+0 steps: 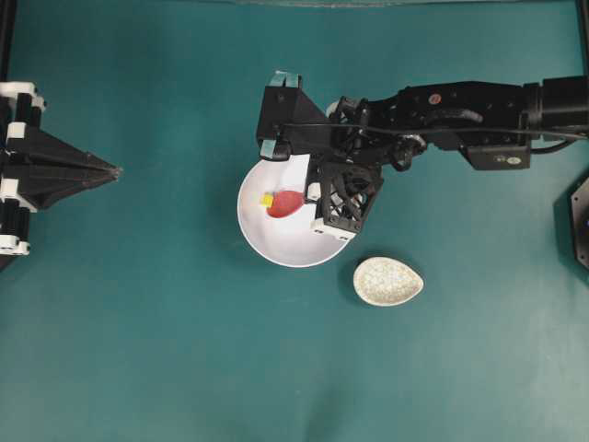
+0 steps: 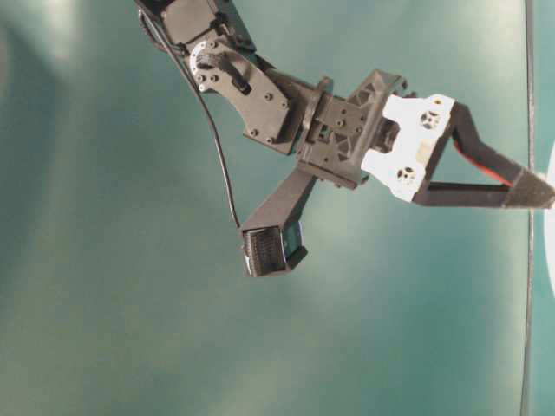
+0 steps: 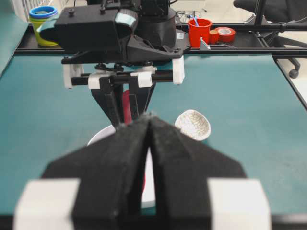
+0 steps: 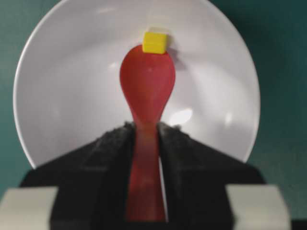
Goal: Scoop the yellow hexagonal prism block from the bowl with a spoon using the right arm.
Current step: 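Slide the spoon under the yellow block along the bowl wall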
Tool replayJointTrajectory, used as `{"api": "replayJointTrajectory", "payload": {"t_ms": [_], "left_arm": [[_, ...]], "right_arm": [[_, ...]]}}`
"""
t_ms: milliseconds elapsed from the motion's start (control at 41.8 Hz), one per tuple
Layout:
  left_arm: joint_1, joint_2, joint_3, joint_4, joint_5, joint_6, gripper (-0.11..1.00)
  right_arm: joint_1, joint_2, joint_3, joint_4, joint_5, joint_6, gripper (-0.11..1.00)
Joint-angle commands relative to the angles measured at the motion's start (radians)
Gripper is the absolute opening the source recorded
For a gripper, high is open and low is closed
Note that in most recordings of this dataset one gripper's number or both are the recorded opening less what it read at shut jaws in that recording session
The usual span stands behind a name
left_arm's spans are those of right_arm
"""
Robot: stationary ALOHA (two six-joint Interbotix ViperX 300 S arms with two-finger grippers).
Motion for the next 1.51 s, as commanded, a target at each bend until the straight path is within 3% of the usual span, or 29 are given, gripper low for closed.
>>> {"api": "replayJointTrajectory", "payload": {"t_ms": [0,837,1483], "left_arm": [[-0.002,0.005,-0.017,0.003,-0.005,-0.002,0.00],[0.000,0.009,-0.017,0.003,-0.002,-0.005,0.00],[0.000,0.011,-0.017,0.002,-0.002,-0.006,0.00]], "right_arm": [[0.002,-0.018,-0.009,-0.006,-0.015,-0.002,0.23],[0.009,-0.041,0.006,-0.006,-0.029,0.005,0.22],[0.018,-0.114,0.129,-0.006,-0.255,0.011,0.23]]}}
